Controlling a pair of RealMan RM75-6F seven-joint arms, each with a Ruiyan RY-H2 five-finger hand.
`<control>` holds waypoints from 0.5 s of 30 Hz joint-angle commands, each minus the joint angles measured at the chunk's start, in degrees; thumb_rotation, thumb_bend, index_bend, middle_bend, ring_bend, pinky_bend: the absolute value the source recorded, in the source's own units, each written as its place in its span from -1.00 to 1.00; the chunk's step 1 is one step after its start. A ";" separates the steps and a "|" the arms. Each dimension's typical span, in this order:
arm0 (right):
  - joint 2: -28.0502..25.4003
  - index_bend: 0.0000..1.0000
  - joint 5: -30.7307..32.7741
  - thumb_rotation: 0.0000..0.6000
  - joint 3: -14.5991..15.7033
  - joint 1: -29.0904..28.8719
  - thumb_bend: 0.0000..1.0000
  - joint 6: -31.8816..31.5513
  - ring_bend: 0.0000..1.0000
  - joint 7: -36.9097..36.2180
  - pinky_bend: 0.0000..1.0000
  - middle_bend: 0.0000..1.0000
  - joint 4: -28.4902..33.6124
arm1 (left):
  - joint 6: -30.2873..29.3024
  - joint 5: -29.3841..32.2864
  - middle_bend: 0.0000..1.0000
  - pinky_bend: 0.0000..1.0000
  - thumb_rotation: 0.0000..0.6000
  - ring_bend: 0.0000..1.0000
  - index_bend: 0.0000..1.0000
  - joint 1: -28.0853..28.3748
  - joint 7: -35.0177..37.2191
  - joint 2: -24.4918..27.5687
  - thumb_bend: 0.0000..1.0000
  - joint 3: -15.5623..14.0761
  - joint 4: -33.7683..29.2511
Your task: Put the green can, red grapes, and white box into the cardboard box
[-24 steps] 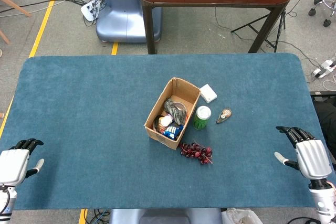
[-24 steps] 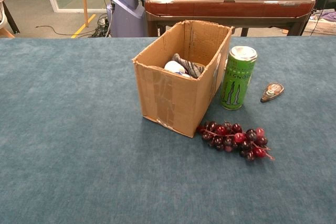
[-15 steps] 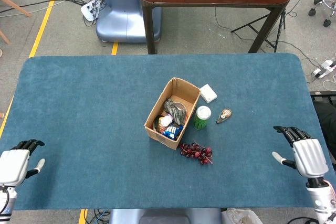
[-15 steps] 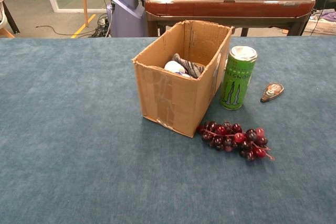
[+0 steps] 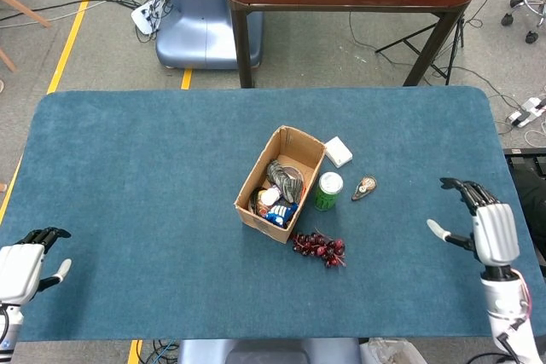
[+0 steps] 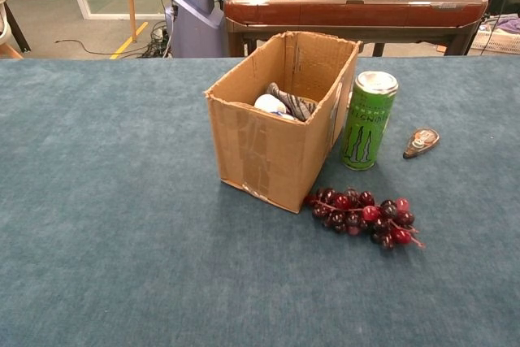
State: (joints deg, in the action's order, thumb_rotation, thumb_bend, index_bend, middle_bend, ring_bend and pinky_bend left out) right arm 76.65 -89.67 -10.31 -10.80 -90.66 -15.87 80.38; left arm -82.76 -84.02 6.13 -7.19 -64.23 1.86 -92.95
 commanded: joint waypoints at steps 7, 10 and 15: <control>1.97 -0.44 2.00 1.00 -1.87 -4.90 -1.00 6.08 -0.38 -2.53 -0.04 -0.25 2.78 | 0.46 -0.10 -0.29 0.07 1.00 -0.37 -0.37 0.11 1.26 0.47 -0.43 -0.15 -0.03; 2.79 -0.44 2.72 1.00 -2.19 -6.40 -1.00 8.19 -0.37 -4.03 -0.04 -0.25 2.91 | 0.79 0.07 -0.29 0.07 1.00 -0.37 -0.37 0.18 1.49 0.63 -0.43 -0.19 -0.12; 4.99 -0.44 4.11 1.00 -2.67 -8.65 -1.00 11.26 -0.37 -6.82 -0.04 -0.25 1.94 | 0.95 0.14 -0.29 0.07 1.00 -0.37 -0.37 0.16 1.75 0.91 -0.43 -0.28 -0.43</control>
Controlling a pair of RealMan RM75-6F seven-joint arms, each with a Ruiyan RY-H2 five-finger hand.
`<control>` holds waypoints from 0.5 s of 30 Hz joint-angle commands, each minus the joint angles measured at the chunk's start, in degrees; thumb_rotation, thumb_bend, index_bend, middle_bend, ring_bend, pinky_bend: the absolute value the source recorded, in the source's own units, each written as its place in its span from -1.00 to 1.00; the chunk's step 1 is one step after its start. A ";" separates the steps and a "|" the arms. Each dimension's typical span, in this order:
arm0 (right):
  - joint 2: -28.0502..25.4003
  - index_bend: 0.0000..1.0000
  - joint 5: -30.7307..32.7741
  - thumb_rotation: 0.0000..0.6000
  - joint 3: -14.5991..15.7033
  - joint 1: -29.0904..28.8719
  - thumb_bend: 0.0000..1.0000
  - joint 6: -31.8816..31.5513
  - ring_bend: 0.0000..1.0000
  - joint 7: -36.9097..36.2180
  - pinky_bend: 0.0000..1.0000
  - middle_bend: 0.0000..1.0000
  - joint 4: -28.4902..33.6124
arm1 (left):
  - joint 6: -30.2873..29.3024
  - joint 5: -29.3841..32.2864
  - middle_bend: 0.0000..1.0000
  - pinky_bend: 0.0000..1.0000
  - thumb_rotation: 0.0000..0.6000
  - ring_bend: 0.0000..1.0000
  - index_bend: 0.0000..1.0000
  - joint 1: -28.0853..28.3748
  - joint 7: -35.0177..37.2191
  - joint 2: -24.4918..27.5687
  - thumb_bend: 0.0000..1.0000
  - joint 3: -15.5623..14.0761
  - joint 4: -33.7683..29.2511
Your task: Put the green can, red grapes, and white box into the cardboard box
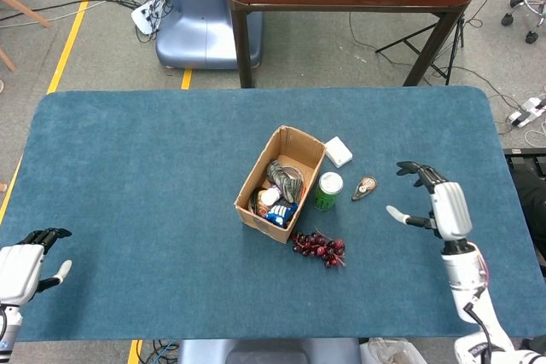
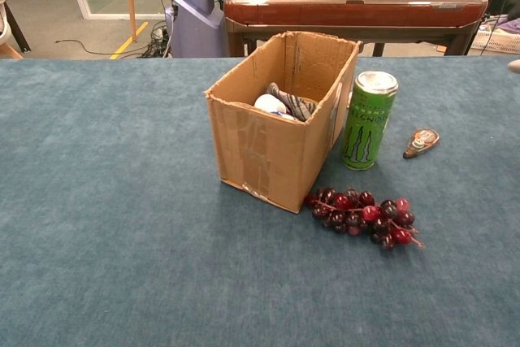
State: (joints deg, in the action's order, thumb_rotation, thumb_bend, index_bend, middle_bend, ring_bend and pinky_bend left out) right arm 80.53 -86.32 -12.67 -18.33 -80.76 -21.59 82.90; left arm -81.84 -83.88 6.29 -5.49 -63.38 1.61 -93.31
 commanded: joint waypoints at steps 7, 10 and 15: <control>2.75 -0.44 3.39 1.00 -0.69 -4.04 -1.00 6.50 -0.41 -0.70 -0.05 -0.28 -1.09 | 0.24 0.01 -0.29 0.07 1.00 -0.37 -0.36 -0.02 0.74 0.45 -0.43 -0.12 -0.35; 3.39 -0.44 4.84 1.00 -1.11 -5.34 -1.00 8.69 -0.42 -0.16 -0.05 -0.28 -1.30 | 0.28 -0.08 -0.29 0.07 1.00 -0.37 -0.36 -0.06 0.98 0.62 -0.43 -0.23 -0.53; 5.44 -0.44 6.69 1.00 -1.56 -6.96 -1.00 10.76 -0.42 1.50 -0.05 -0.28 -3.47 | 0.21 -0.16 -0.29 0.07 1.00 -0.37 -0.36 -0.10 1.24 0.87 -0.43 -0.26 -0.81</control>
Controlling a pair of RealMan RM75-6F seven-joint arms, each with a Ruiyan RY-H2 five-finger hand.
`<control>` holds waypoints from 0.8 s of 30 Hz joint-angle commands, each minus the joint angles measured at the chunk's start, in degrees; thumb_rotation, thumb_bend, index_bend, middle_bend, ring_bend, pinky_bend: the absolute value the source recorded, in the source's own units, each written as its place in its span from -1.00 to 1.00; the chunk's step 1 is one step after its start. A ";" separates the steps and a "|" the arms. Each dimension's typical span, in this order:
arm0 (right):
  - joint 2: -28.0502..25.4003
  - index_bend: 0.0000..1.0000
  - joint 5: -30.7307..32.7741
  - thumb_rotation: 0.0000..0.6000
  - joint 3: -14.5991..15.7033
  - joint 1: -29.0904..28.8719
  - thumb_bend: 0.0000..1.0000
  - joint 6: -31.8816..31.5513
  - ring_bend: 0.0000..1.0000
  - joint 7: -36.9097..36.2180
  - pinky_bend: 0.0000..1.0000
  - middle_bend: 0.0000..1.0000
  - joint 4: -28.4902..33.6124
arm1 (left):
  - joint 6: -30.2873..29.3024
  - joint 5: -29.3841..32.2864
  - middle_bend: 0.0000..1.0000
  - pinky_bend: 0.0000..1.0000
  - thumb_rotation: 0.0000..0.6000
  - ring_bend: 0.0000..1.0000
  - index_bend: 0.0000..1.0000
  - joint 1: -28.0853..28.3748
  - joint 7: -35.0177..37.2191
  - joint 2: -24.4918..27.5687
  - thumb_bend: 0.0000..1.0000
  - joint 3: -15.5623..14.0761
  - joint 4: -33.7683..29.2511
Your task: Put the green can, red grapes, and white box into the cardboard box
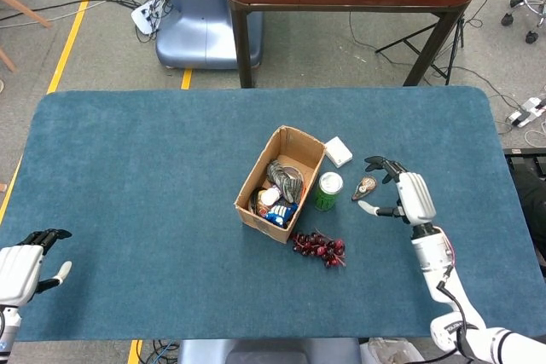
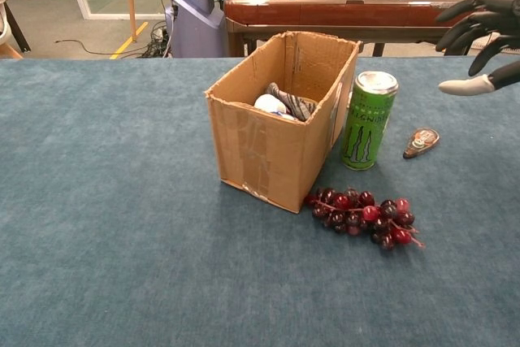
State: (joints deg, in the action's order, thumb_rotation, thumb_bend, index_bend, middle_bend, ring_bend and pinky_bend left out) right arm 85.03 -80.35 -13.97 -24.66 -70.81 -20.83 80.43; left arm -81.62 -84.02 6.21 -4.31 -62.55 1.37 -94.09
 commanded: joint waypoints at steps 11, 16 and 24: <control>5.51 -0.44 3.32 1.00 -0.89 -4.07 -1.00 5.31 -0.42 0.00 -0.05 -0.28 -7.12 | 0.02 -0.04 -0.29 0.07 1.00 -0.37 -0.36 -0.14 0.58 0.44 -0.43 -0.15 -0.37; 6.70 -0.44 2.85 1.00 -0.33 -4.90 -1.00 6.16 -0.42 -1.31 -0.05 -0.28 -8.59 | 0.14 0.12 -0.29 0.07 1.00 -0.37 -0.36 -0.13 0.78 0.60 -0.43 -0.11 -0.46; 7.87 -0.44 2.36 1.00 0.13 -5.75 -1.00 6.70 -0.44 -2.63 -0.05 -0.30 -9.69 | 0.09 -0.03 -0.29 0.07 1.00 -0.37 -0.36 -0.19 0.97 0.72 -0.43 -0.19 -0.54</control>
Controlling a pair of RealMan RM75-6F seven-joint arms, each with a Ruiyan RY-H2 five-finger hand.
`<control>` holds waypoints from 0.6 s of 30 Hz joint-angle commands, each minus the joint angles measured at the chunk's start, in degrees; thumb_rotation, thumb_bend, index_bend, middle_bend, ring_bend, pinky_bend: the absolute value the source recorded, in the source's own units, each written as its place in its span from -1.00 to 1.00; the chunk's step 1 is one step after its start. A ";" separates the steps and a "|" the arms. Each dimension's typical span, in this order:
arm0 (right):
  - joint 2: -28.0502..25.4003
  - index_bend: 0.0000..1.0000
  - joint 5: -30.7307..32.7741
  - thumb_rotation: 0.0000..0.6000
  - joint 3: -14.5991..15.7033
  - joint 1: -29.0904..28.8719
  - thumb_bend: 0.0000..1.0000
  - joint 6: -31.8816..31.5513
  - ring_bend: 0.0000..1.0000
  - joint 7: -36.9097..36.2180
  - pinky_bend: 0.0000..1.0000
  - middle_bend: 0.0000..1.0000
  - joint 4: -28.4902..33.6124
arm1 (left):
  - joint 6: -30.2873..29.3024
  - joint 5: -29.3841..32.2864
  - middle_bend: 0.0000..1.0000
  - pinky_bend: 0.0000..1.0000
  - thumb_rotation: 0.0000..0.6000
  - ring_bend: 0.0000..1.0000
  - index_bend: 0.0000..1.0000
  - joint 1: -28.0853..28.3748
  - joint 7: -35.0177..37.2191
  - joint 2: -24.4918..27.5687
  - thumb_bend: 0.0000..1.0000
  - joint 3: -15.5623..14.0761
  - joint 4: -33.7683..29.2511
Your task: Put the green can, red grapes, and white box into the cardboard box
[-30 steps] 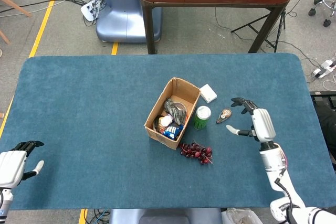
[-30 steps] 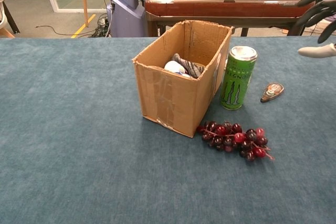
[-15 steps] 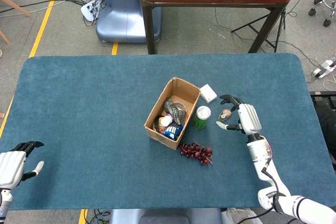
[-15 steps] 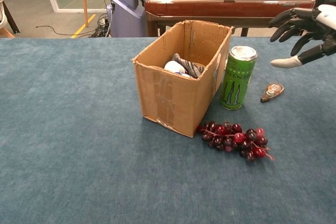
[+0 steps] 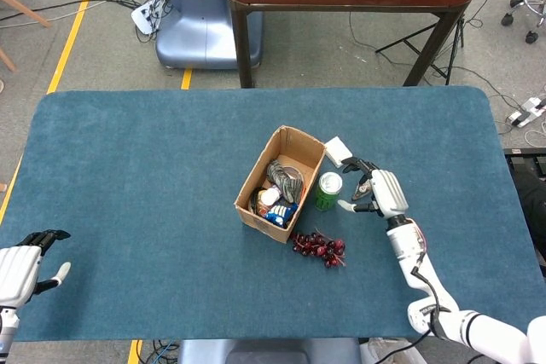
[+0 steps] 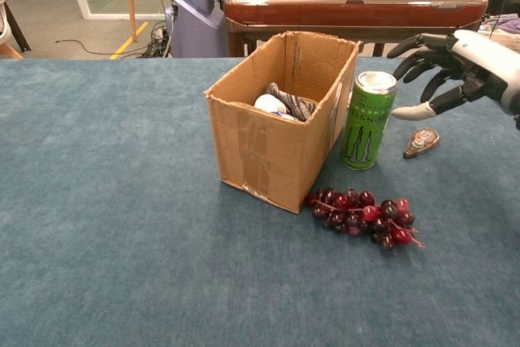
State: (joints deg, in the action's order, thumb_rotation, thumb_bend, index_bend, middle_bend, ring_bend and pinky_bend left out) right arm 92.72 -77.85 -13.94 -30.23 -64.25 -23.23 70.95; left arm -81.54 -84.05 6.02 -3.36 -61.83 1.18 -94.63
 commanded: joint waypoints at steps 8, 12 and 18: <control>1.19 -0.44 -0.42 1.00 0.36 -1.03 -1.00 0.73 -0.50 -1.57 -0.05 -0.36 -1.27 | 0.08 -0.03 -0.29 0.07 1.00 -0.37 -0.36 -0.02 0.23 0.14 -0.43 -0.06 -0.11; 1.80 -0.44 -0.15 1.00 0.36 -1.42 -1.00 1.16 -0.50 -1.70 -0.06 -0.36 -1.95 | 0.10 -0.07 -0.29 0.07 1.00 -0.37 -0.36 -0.03 0.36 0.21 -0.43 -0.09 -0.17; 3.09 -0.44 0.26 1.00 0.40 -2.04 -1.00 1.85 -0.50 -1.90 -0.05 -0.36 -3.43 | 0.22 -0.12 -0.29 0.07 1.00 -0.37 -0.36 -0.03 0.76 0.43 -0.43 -0.16 -0.33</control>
State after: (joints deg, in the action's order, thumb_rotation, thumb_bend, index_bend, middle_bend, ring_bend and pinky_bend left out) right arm 95.66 -77.68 -13.54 -32.18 -62.49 -25.11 67.68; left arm -81.32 -84.17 5.99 -2.60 -61.40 1.02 -94.96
